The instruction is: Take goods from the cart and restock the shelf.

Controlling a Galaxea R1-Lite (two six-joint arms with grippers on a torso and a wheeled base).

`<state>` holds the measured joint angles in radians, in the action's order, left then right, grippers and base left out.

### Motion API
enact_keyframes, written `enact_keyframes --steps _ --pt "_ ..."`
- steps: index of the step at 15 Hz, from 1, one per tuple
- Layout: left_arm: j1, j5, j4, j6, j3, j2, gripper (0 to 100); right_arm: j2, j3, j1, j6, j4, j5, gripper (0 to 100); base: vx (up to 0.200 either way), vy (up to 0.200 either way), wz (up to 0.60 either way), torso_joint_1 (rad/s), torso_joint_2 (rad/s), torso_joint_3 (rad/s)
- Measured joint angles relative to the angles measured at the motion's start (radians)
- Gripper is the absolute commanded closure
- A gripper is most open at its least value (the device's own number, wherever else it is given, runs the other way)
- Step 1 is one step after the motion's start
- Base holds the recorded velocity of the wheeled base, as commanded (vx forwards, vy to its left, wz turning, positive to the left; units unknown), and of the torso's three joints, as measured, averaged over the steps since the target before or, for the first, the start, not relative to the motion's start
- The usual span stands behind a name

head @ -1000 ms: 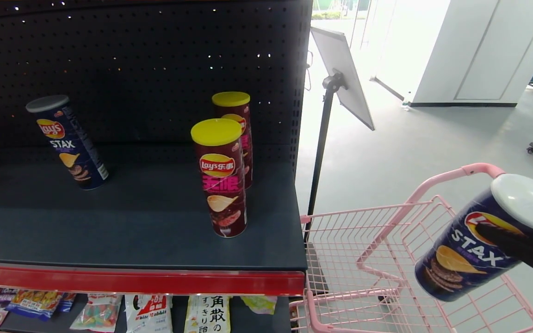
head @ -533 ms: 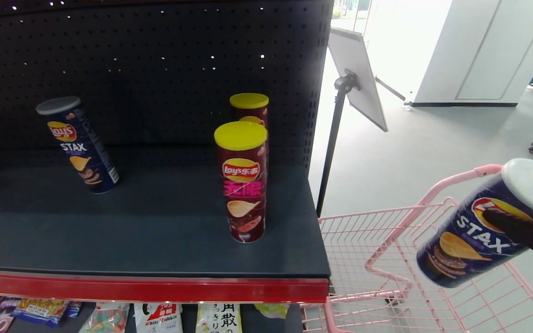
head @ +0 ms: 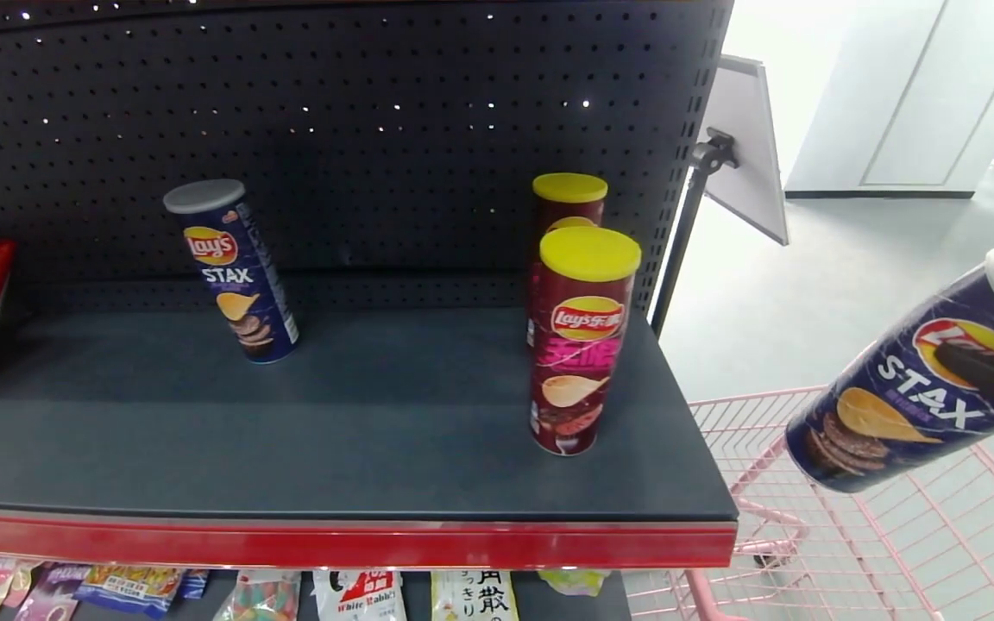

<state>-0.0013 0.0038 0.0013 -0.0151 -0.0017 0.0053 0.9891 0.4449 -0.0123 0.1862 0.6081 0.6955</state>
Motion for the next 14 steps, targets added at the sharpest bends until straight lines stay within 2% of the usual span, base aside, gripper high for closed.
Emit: enact_keyframes --steps 14 --pt "0.000 0.000 0.000 0.001 0.000 0.000 0 -0.051 -0.031 0.003 -0.028 -0.003 0.011 100 0.000 0.200 0.00 0.001 0.00 0.002"
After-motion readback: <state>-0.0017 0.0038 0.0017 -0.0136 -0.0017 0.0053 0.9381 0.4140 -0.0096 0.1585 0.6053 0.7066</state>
